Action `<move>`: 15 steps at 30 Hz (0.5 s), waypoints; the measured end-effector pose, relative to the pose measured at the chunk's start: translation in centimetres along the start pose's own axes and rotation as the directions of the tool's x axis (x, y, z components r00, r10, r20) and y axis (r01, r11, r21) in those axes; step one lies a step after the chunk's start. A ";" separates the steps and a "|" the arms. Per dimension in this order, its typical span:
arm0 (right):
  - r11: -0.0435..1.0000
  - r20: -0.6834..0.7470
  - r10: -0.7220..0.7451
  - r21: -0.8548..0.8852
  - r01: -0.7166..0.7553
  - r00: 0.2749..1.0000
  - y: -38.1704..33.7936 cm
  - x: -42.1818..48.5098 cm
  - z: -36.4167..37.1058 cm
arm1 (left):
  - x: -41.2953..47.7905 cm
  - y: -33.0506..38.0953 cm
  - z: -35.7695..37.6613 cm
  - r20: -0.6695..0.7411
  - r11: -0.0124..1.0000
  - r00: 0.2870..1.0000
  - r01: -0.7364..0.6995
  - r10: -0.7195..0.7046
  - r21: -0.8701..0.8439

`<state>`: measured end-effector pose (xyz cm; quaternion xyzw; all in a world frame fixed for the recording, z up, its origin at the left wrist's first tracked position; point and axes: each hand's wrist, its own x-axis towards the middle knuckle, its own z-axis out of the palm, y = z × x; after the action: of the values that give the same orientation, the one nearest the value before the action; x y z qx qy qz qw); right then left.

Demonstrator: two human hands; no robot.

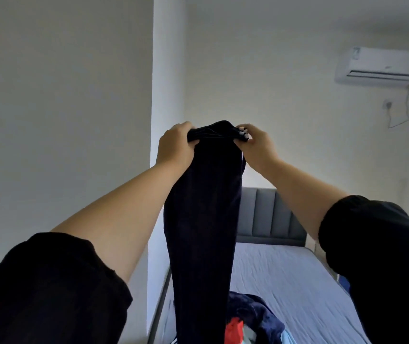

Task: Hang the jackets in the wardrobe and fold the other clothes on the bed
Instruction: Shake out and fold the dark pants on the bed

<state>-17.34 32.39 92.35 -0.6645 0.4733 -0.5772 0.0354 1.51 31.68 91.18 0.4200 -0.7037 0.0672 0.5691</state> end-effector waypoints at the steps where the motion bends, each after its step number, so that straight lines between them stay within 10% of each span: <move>1: 1.000 0.013 -0.001 -0.013 0.001 1.000 0.1 -0.7 0.1 | -0.7 -0.3 0.0 0.014 1.000 1.000 -0.014 0.014 0.007; 15: 0.907 0.413 0.419 -0.139 -0.398 0.809 19.5 -31.2 7.4 | -33.7 -10.0 9.2 0.468 0.932 0.806 0.309 -0.363 0.191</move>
<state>-19.34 38.89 55.45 -0.6594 0.5980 -0.3824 0.2477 1.36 37.38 55.32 0.5705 -0.7355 -0.1076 0.3494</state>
